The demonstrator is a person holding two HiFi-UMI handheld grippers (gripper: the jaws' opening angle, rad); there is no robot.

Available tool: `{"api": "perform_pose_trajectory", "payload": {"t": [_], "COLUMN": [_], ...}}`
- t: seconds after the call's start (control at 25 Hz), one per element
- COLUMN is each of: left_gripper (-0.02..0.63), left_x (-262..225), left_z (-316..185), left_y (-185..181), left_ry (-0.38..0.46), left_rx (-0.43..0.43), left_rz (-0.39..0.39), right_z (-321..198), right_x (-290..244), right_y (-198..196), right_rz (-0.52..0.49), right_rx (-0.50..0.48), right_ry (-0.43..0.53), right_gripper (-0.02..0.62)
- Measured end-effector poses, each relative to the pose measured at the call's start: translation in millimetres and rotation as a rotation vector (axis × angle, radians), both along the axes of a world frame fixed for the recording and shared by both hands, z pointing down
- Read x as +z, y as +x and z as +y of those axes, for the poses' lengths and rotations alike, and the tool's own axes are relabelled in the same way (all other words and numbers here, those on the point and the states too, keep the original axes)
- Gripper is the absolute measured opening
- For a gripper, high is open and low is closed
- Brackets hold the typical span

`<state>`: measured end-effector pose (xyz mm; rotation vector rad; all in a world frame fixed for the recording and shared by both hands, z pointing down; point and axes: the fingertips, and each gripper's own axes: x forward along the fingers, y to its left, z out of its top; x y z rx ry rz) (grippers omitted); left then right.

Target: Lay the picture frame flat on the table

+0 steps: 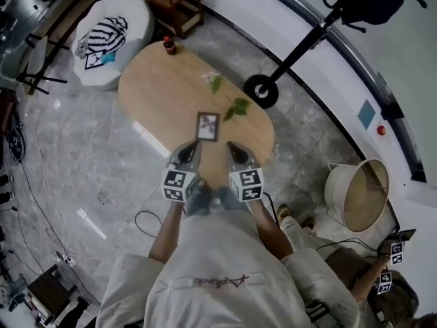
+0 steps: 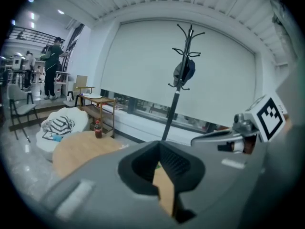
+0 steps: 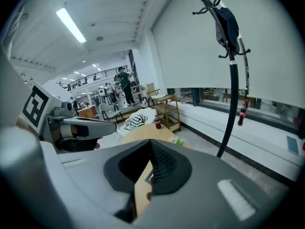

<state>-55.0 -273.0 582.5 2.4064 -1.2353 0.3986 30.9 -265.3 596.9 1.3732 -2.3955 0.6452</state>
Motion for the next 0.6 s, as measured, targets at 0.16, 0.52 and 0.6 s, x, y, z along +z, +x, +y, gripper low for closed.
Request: {"api": "perform_pose_trajectory", "payload": {"t": [0.16, 0.52, 0.6], "left_gripper": [0.000, 0.000, 0.000], "left_x": [-29, -82, -94], "left_z": [3, -7, -9], "left_y": [5, 18, 16], "left_ry": [0.040, 0.133, 0.159], "left_rx": [-0.003, 0.014, 0.010], "left_rz": [-0.001, 0.002, 0.003], "right_z": [3, -8, -10], "right_x": [-36, -94, -103], "right_y": [13, 34, 37], "right_rz": [-0.012, 0.001, 0.007], "right_rx": [0.024, 0.049, 0.051], "right_ry": [0.042, 0.157, 0.176], "right_gripper": [0.003, 0.003, 0.003]}}
